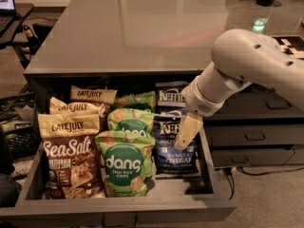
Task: Pick blue chip bag from top drawer and place on counter
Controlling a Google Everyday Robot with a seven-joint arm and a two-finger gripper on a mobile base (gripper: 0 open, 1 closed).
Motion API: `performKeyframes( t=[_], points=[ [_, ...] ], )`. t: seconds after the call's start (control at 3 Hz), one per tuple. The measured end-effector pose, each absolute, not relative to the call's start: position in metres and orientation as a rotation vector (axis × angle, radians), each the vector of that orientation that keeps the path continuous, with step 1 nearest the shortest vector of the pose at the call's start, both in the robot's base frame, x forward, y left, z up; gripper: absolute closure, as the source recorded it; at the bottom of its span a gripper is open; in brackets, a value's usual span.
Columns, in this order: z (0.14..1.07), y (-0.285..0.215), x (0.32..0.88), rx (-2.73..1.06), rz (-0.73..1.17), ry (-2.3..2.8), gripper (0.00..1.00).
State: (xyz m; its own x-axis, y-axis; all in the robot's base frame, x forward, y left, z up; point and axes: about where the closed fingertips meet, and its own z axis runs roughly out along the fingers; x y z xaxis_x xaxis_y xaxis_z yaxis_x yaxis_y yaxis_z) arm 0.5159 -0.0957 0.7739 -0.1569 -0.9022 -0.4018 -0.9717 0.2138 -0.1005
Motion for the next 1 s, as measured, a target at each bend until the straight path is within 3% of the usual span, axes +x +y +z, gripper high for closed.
performKeyframes(
  t=[0.67, 1.0],
  points=[
    [0.734, -0.088, 0.544, -1.724, 0.319, 2.191, 0.18],
    [0.717, -0.084, 0.552, -1.73, 0.345, 2.217, 0.19]
  ],
)
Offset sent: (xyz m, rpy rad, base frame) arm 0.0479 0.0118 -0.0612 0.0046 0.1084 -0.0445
